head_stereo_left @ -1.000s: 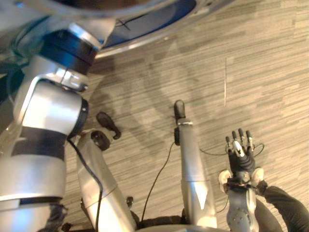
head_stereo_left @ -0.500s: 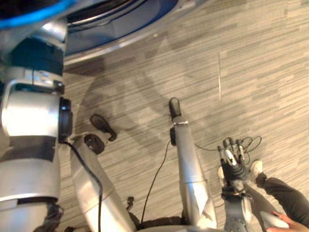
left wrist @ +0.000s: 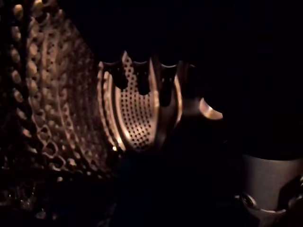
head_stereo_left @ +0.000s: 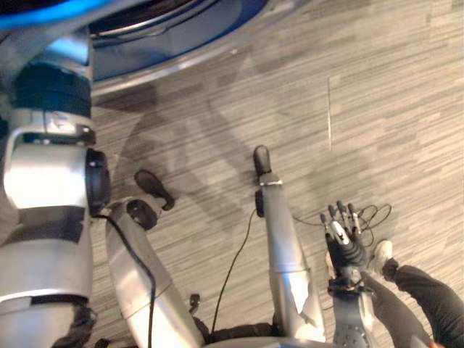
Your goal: Pick up the laundry basket with both hands and put the clothes into the washing machine.
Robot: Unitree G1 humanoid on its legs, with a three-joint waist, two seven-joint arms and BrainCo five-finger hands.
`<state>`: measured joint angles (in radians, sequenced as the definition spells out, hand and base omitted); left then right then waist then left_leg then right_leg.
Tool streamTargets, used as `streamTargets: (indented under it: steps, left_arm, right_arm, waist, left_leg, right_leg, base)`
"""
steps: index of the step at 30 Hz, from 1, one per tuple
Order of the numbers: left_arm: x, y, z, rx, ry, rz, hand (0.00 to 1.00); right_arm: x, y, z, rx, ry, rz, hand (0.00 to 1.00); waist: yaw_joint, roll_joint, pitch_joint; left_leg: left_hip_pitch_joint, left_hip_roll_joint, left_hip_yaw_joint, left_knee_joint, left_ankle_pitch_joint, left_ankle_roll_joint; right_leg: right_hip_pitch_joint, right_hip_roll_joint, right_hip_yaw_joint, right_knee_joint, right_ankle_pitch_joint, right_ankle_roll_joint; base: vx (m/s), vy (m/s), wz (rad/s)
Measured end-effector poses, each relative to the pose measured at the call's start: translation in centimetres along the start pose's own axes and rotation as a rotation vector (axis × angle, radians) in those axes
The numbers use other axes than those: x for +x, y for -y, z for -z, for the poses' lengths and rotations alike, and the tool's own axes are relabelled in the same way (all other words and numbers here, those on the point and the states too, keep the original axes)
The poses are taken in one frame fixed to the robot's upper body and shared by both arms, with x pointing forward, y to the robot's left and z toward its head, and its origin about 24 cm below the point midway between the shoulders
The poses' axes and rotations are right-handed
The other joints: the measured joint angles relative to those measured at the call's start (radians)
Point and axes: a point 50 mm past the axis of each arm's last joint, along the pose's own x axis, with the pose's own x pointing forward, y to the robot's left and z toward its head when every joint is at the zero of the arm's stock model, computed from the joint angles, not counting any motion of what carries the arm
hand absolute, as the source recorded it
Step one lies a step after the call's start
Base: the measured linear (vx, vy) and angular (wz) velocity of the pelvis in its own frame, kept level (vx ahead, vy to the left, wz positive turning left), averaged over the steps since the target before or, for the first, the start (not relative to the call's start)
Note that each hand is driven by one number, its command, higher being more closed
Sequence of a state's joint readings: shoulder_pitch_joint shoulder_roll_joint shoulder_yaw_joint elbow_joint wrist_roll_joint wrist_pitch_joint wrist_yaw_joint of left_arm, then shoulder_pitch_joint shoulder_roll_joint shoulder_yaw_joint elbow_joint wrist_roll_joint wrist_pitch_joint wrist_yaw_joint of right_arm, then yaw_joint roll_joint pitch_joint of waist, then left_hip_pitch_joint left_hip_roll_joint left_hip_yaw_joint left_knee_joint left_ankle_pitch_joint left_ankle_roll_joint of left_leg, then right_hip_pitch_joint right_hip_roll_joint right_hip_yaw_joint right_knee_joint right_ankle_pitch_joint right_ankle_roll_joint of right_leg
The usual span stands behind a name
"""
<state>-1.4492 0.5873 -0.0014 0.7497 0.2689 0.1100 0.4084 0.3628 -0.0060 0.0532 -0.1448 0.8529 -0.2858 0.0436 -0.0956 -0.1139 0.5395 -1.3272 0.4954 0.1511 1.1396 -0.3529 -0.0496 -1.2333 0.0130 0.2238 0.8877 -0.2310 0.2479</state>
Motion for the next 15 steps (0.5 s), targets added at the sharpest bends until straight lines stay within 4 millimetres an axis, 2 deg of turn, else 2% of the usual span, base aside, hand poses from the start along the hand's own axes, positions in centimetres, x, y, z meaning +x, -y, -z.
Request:
streamTargets:
  steps: [1,3,5,7,8,9,11,13,15]
  left_arm:
    - [-0.9,0.4,1.6,-0.038,-0.048,-0.01,0.0]
    - [-1.9,0.6,3.3,-0.102,-0.116,-0.038,0.0]
    - [-4.1,0.5,5.6,-0.206,-0.175,-0.078,0.0]
    - [-5.3,0.9,6.1,-0.205,-0.169,-0.065,0.0]
    - [-7.1,1.4,6.6,-0.211,-0.161,-0.059,0.0]
    - [-7.9,1.5,6.8,-0.204,-0.156,-0.063,0.0]
    - [-12.0,2.6,9.5,-0.145,-0.216,-0.005,0.0]
    - [-14.8,3.7,9.9,-0.169,-0.252,0.028,0.0]
    - [-20.8,5.5,11.8,-0.183,-0.388,0.096,0.0]
  right_arm:
    - [0.0,0.0,0.0,0.0,0.0,0.0,0.0]
    - [0.0,0.0,0.0,-0.001,-0.001,0.002,0.0]
    - [0.0,0.3,0.1,-0.006,-0.003,0.011,0.0]
    - [0.0,0.5,0.1,-0.014,-0.004,0.022,0.0]
    - [0.0,0.6,0.1,-0.028,0.002,0.034,0.0]
    - [0.0,0.6,0.0,-0.031,0.006,0.034,0.0]
    - [0.3,0.6,-0.4,-0.05,0.025,0.039,0.0]
    - [0.5,0.8,-0.7,-0.058,0.044,0.057,0.0]
    - [0.4,1.7,-1.1,-0.079,0.06,0.105,0.0]
  waist:
    - [-0.001,0.0,0.0]
    - [0.001,0.0,-0.001]
    - [0.0,0.003,-0.003]
    - [-0.002,0.003,-0.003]
    - [0.0,0.009,-0.006]
    - [0.001,0.01,-0.006]
    - [0.003,0.017,-0.011]
    - [0.004,0.022,-0.014]
    - [0.022,0.055,-0.068]
  left_leg:
    - [0.028,-0.014,0.001,-0.018,0.012,-0.005]
    - [0.06,-0.023,0.001,-0.035,0.02,-0.01]
    - [0.119,-0.034,-0.001,-0.069,0.038,-0.024]
    - [0.146,-0.047,-0.006,-0.091,0.05,-0.035]
    - [0.175,-0.052,-0.012,-0.117,0.065,-0.048]
    - [0.192,-0.054,-0.011,-0.129,0.07,-0.053]
    - [0.271,-0.065,-0.013,-0.187,0.092,-0.074]
    - [0.327,-0.081,-0.015,-0.229,0.105,-0.088]
    - [0.377,-0.097,-0.018,-0.29,0.124,-0.105]
  right_leg:
    - [0.019,-0.012,-0.003,0.005,-0.004,-0.007]
    - [0.046,-0.018,-0.004,0.006,-0.014,-0.012]
    - [0.095,-0.026,-0.02,0.012,-0.031,-0.031]
    - [0.113,-0.033,-0.026,0.018,-0.039,-0.04]
    - [0.135,-0.034,-0.038,0.02,-0.047,-0.054]
    - [0.147,-0.035,-0.041,0.02,-0.051,-0.06]
    - [0.207,-0.044,-0.063,0.02,-0.071,-0.083]
    - [0.252,-0.054,-0.074,0.019,-0.089,-0.093]
    - [0.293,-0.069,-0.099,0.01,-0.108,-0.112]
  base:
    - [0.01,0.012,0.32]
    - [0.02,0.003,0.29]
    - [0.03,-0.015,0.32]
    - [0.03,-0.035,0.29]
    - [0.04,-0.043,0.25]
    - [0.07,-0.061,0.29]
    - [0.11,-0.082,0.3]
    - [0.13,-0.076,0.36]
    - [0.18,-0.075,0.44]
